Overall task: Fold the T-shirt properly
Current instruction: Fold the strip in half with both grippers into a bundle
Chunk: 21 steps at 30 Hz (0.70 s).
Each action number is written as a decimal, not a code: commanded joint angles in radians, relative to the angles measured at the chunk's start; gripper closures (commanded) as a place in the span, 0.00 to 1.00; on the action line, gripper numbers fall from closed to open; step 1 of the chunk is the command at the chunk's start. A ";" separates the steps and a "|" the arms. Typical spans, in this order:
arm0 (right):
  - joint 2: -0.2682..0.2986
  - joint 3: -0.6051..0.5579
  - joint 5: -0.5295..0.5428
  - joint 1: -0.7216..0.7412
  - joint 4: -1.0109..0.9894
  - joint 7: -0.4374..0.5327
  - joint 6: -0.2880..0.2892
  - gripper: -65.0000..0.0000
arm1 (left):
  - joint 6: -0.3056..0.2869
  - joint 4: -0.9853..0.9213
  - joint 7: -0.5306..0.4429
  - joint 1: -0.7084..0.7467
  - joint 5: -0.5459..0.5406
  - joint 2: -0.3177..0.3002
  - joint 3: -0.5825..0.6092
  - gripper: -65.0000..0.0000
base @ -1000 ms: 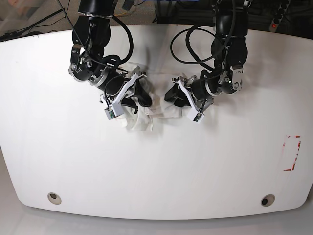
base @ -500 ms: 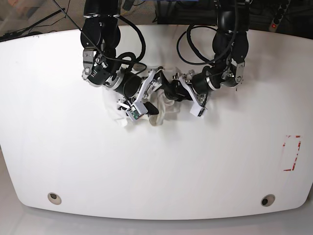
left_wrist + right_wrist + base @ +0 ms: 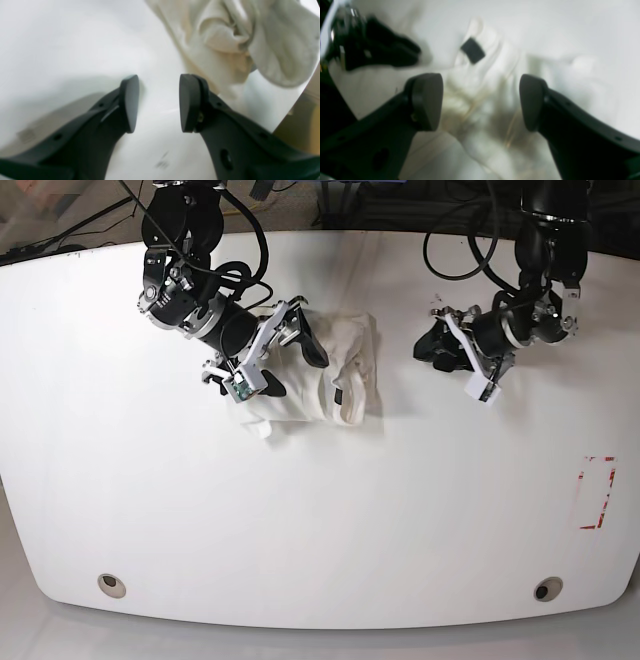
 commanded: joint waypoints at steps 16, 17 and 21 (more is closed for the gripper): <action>-0.004 -0.300 0.027 0.095 -0.195 0.044 -0.047 0.30 | -0.008 0.194 -0.010 0.008 -0.017 -0.114 -0.052 0.62; -0.002 -0.300 0.027 0.095 -0.181 0.044 -0.052 0.30 | -0.008 0.198 -0.010 -0.002 -0.014 -0.115 -0.039 0.62; 0.050 -0.275 0.027 0.095 -0.088 0.030 -0.052 0.30 | -0.008 0.203 -0.014 -0.054 0.046 -0.111 0.069 0.62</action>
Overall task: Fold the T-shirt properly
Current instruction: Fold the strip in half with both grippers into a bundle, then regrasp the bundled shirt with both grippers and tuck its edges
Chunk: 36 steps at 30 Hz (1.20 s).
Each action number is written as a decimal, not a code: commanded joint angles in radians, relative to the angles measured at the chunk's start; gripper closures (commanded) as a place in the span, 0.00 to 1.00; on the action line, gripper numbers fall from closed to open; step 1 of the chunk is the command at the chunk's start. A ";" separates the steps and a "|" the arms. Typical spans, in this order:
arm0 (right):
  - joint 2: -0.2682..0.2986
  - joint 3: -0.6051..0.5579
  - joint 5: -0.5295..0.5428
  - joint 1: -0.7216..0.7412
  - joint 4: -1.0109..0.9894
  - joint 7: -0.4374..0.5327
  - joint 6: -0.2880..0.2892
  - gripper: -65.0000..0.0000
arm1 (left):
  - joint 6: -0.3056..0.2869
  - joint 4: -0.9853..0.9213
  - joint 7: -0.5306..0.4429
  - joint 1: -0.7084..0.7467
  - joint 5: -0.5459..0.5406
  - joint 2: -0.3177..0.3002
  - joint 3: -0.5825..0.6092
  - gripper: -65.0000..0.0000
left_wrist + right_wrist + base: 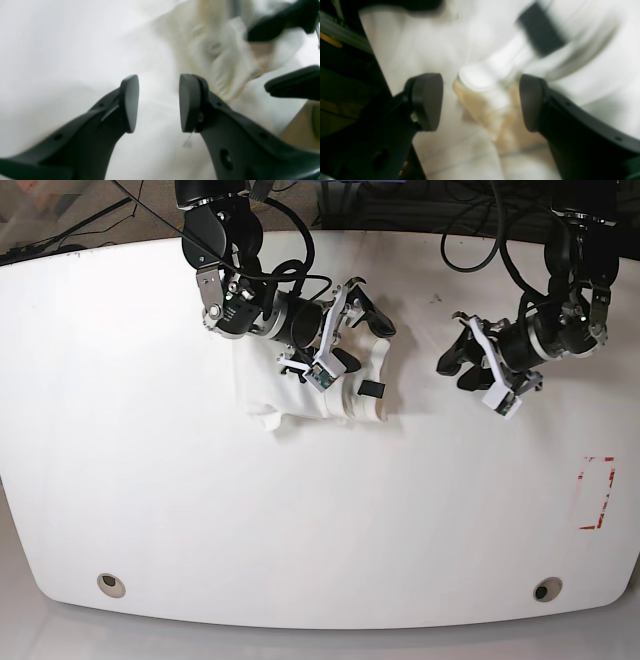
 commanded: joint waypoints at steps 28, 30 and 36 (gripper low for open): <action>0.111 0.280 0.015 0.227 -0.385 0.123 0.009 0.78 | -0.004 -0.200 -0.037 -0.149 0.270 0.191 0.282 0.62; 0.111 0.280 0.016 0.227 -0.386 0.123 0.009 0.78 | -0.007 -0.244 -0.078 -0.149 0.284 0.186 0.237 0.62; 0.131 0.280 0.015 0.227 -0.383 0.123 0.049 0.78 | -0.128 -0.338 -0.150 -0.148 0.305 0.093 0.193 0.62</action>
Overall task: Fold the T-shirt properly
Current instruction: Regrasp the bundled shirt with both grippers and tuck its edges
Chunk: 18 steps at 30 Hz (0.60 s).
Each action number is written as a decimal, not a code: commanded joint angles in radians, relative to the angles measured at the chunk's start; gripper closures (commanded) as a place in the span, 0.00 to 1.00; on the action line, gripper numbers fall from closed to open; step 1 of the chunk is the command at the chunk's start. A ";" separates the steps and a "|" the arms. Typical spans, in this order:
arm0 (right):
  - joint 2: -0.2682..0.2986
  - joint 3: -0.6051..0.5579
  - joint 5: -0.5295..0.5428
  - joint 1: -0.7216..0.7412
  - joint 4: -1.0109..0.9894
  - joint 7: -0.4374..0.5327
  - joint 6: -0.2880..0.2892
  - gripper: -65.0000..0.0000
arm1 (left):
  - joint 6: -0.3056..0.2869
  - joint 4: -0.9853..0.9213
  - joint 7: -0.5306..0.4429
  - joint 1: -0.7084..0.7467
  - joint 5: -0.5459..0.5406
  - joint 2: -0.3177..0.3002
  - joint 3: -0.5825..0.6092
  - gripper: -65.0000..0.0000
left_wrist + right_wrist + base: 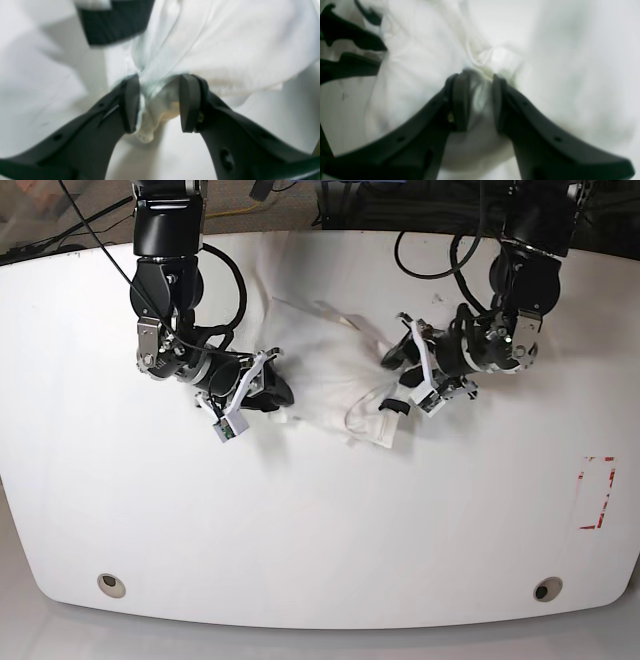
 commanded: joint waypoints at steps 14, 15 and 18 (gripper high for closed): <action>0.028 -0.001 0.005 0.022 0.247 -0.099 -0.005 0.78 | -0.093 0.334 0.112 0.072 0.030 -0.052 -0.219 0.62; 0.028 -0.003 0.005 0.023 0.253 -0.101 -0.005 0.78 | -0.093 0.342 0.112 0.072 0.035 -0.035 -0.207 0.62; 0.028 -0.004 0.002 0.040 0.242 -0.101 -0.005 0.78 | -0.093 0.346 0.112 0.071 0.039 0.012 -0.176 0.62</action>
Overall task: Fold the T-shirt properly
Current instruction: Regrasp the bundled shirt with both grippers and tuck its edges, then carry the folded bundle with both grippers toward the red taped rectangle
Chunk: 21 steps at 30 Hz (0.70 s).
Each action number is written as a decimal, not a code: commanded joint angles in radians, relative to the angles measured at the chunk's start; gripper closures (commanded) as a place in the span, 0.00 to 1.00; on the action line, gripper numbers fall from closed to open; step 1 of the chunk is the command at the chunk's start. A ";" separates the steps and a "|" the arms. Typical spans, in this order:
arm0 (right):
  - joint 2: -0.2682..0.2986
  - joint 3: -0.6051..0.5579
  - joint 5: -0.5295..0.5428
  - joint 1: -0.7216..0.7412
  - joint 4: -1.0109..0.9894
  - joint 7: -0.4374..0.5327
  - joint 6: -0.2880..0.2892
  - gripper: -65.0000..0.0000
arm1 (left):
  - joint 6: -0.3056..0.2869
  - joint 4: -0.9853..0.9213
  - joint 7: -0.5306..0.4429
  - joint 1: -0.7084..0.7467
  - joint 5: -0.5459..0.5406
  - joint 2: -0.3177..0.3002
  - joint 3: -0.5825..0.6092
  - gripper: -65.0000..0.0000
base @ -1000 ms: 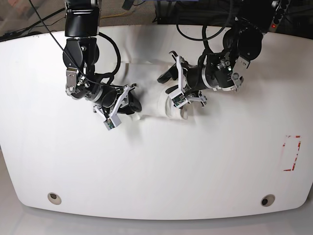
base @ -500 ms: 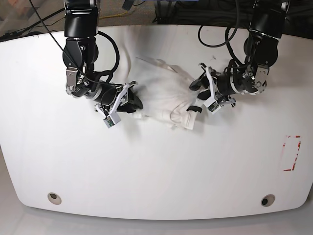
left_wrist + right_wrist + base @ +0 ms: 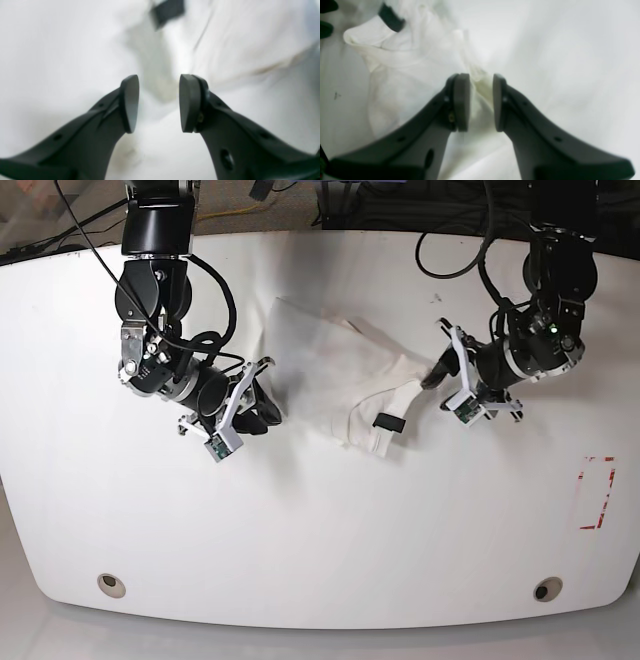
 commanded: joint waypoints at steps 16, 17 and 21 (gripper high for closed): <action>0.052 0.004 -0.125 0.053 -0.226 0.130 0.013 0.78 | 0.032 -0.098 -0.021 -0.041 0.218 0.198 0.249 0.62; 0.052 0.004 -0.137 0.053 -0.230 0.132 0.022 0.78 | 0.032 -0.140 -0.024 -0.055 0.241 0.206 0.247 0.62; 0.051 0.004 -0.174 0.046 -0.230 0.132 0.025 0.79 | 0.029 -0.272 -0.029 -0.139 0.263 0.207 0.232 0.62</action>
